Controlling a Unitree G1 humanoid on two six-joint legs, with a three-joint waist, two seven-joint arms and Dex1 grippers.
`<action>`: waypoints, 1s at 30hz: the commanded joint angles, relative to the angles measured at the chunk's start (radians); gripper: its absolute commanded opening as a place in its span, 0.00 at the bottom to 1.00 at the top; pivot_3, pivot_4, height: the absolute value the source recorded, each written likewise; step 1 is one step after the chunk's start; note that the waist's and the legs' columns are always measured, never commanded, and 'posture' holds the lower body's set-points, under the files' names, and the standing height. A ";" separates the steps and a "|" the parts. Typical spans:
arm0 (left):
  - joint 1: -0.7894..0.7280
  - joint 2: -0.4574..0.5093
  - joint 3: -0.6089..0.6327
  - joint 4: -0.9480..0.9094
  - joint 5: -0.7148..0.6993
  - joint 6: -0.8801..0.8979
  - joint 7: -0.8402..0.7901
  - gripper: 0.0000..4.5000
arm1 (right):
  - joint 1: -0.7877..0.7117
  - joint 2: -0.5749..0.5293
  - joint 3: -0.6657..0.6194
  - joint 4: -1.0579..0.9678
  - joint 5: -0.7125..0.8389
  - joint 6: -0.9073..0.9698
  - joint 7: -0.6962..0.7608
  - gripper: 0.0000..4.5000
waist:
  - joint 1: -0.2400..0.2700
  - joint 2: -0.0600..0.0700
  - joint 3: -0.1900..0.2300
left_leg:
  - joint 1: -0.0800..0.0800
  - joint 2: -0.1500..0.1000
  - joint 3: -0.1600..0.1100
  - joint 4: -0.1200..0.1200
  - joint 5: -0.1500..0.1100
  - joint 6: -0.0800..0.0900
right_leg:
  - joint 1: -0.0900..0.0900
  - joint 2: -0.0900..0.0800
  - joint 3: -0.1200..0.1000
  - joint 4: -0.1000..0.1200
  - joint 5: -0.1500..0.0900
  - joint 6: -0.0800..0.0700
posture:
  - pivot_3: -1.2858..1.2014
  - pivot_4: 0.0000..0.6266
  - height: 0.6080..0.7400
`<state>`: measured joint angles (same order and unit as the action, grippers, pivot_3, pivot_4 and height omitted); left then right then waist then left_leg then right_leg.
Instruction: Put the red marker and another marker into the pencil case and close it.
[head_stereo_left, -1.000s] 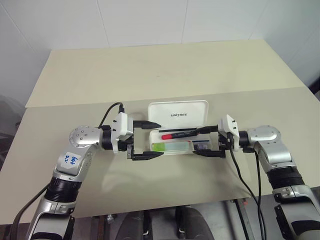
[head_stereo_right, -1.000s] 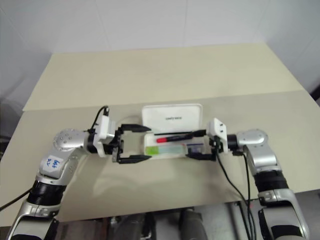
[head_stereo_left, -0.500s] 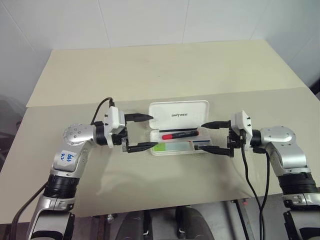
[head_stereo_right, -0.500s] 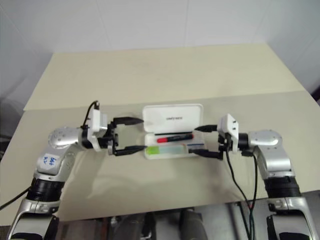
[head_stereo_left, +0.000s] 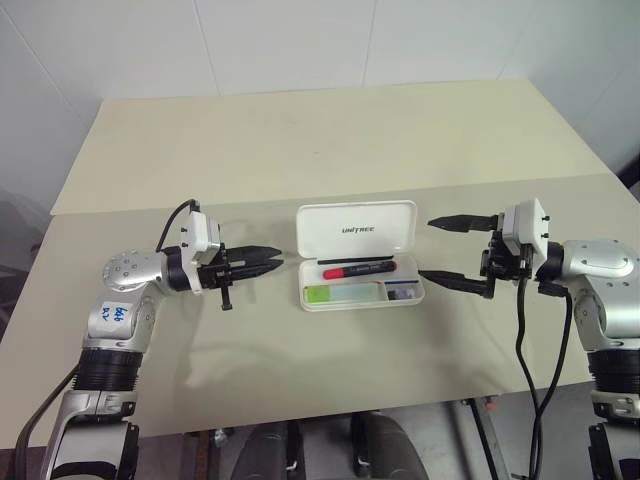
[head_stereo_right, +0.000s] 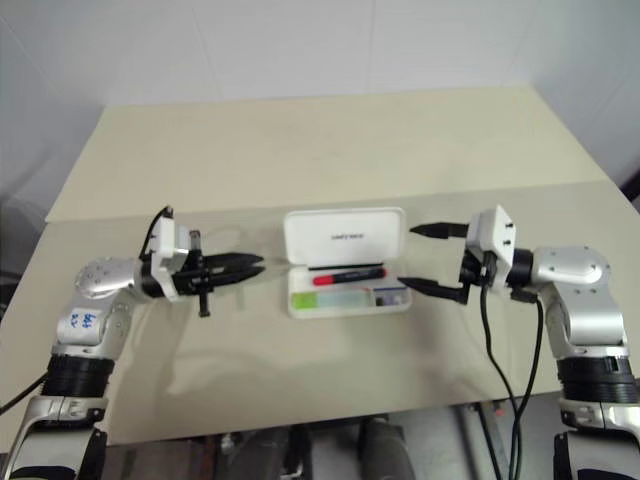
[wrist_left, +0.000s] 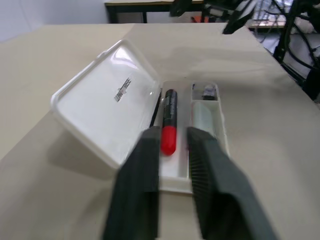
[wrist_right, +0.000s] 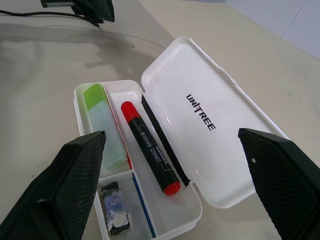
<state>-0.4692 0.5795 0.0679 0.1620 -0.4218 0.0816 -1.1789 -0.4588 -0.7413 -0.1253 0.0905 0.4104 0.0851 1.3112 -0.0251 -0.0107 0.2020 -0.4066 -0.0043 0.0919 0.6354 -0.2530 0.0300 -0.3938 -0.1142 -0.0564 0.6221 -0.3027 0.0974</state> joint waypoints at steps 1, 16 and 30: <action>-0.026 0.011 0.045 0.023 0.024 -0.059 0.050 0.01 | -0.007 -0.013 -0.008 -0.028 0.008 -0.016 -0.005 1.00 | 0.000 0.000 0.000 | 0.000 0.000 0.000 0.000 0.000 0.000 | 0.000 0.000 0.000 0.000 0.000 0.000 | 0.52 0.24 1.00; -0.102 -0.126 -0.045 0.194 0.282 -0.051 0.474 0.01 | -0.019 0.008 0.028 -0.065 -0.004 -0.018 -0.049 1.00 | 0.019 -0.001 0.000 | 0.000 0.000 0.001 0.001 0.001 0.002 | 0.000 0.000 -0.009 0.001 0.000 0.001 | 0.52 0.24 1.00; -0.278 -0.285 -0.096 0.324 0.245 -0.094 0.369 0.01 | -0.018 0.012 0.031 -0.111 0.006 0.009 -0.088 1.00 | 0.032 -0.003 0.001 | -0.002 0.000 0.002 0.005 0.001 -0.001 | 0.000 -0.002 -0.017 0.000 0.001 0.001 | 0.52 0.24 1.00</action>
<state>-0.7195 0.2963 -0.0268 0.4896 -0.1543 0.0200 -0.7874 -0.4740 -0.7273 -0.0814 0.0075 0.3983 0.0932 1.2313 0.0068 -0.0132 0.2034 -0.4087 -0.0042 0.0941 0.6411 -0.2520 0.0288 -0.3939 -0.1159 -0.0742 0.6224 -0.3020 0.0984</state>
